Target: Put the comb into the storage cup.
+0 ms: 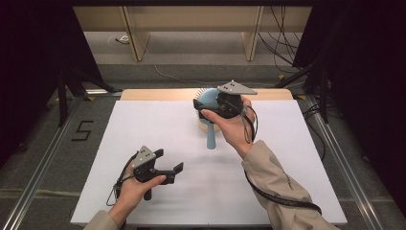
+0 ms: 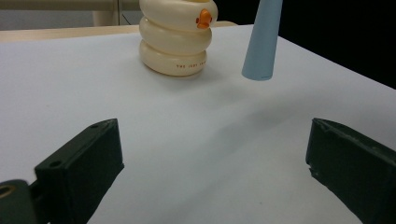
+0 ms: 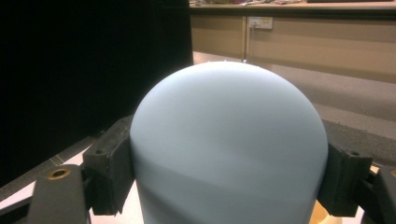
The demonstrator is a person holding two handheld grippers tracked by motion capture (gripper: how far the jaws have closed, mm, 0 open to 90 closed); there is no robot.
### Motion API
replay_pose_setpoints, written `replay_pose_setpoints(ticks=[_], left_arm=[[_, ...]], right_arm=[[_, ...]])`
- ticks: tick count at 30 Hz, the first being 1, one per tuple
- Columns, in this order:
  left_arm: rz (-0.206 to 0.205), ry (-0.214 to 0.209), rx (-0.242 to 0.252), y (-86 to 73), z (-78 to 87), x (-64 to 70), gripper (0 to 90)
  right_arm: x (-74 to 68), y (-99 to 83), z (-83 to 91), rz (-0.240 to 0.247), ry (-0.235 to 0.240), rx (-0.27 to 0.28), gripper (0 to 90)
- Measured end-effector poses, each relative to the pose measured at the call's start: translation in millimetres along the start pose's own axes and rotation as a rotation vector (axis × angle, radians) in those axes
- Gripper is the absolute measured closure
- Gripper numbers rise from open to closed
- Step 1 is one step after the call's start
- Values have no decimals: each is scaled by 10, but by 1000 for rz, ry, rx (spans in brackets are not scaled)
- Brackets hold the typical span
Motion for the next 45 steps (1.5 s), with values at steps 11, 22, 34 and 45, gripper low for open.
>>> replay_pose_setpoints(ticks=[11, 22, 34, 45], left_arm=[[-24, 26, -3, -14, 45, -31, 32], [-48, 41, -7, -5, 52, -35, 32], [-52, 49, -13, -14, 48, -46, 33], [-56, 49, -11, -9, 45, -44, 33]], right_arm=[[28, 43, 19, -8, -15, 19, 212], [93, 75, 27, -19, -34, 35, 212], [139, 139, 22, -20, -51, 50, 212], [193, 204, 34, -28, -71, 78, 212]])
Point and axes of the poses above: each handheld gripper's, and its own axes: z roughly backward along the jaws, y roughly out of its top, x roughly to its right, the point moved 4 cm from there along -z, roughly forward along the jaws, and after that the axes turned 13 degrees about -y, right-handed, at the moved point
